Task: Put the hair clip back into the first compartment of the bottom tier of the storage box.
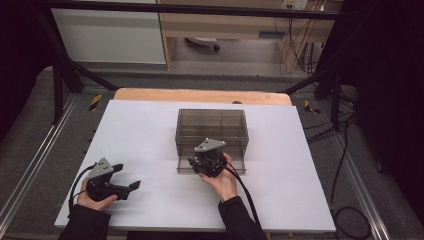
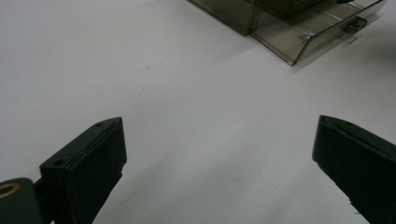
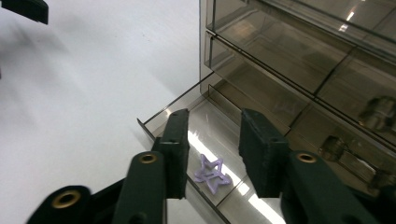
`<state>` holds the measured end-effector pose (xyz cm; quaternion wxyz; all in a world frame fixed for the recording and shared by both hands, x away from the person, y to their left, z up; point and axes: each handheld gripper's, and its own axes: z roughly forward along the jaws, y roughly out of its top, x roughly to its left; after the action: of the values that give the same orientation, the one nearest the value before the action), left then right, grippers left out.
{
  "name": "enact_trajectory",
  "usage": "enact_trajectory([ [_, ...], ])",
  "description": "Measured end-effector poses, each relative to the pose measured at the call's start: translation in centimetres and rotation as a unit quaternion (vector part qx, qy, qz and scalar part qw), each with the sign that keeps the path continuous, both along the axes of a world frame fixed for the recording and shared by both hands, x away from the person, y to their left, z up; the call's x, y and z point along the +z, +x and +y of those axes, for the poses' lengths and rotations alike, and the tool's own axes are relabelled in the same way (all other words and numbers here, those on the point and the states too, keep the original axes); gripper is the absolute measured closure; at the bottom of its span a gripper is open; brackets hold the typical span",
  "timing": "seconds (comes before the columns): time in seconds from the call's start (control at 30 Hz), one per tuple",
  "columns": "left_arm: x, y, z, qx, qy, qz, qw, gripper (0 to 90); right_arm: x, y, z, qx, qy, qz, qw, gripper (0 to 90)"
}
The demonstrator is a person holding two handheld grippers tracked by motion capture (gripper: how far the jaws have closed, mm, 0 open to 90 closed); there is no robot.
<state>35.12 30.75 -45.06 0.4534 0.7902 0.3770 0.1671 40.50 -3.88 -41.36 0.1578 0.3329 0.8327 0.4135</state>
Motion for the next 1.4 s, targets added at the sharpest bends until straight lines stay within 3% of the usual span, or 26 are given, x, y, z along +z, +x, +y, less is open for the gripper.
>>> enact_trajectory([
  [0.4, 0.0, 0.0, 0.0, 0.0, 0.001, 0.0, 1.0, 2.1, 1.2, -1.1, -1.6, -0.012, 0.015, 0.001, 0.9998, 26.4],
  [0.63, 0.0, 0.0, 0.0, 0.001, 0.0, 0.0, 1.0, 2.1, 1.5, -1.7, -2.7, -0.023, 0.019, 0.001, 0.9995, 13.1],
  [0.97, 0.0, 0.0, 0.0, 0.001, 0.0, 0.0, 1.0, 2.1, 1.4, -2.2, -4.2, -0.027, 0.019, 0.012, 0.9994, 6.2],
  [1.4, 0.0, 0.0, 0.1, 0.001, -0.002, 0.001, 1.0, 2.1, 1.1, -2.7, -6.5, -0.034, 0.025, 0.014, 0.999, 4.4],
])
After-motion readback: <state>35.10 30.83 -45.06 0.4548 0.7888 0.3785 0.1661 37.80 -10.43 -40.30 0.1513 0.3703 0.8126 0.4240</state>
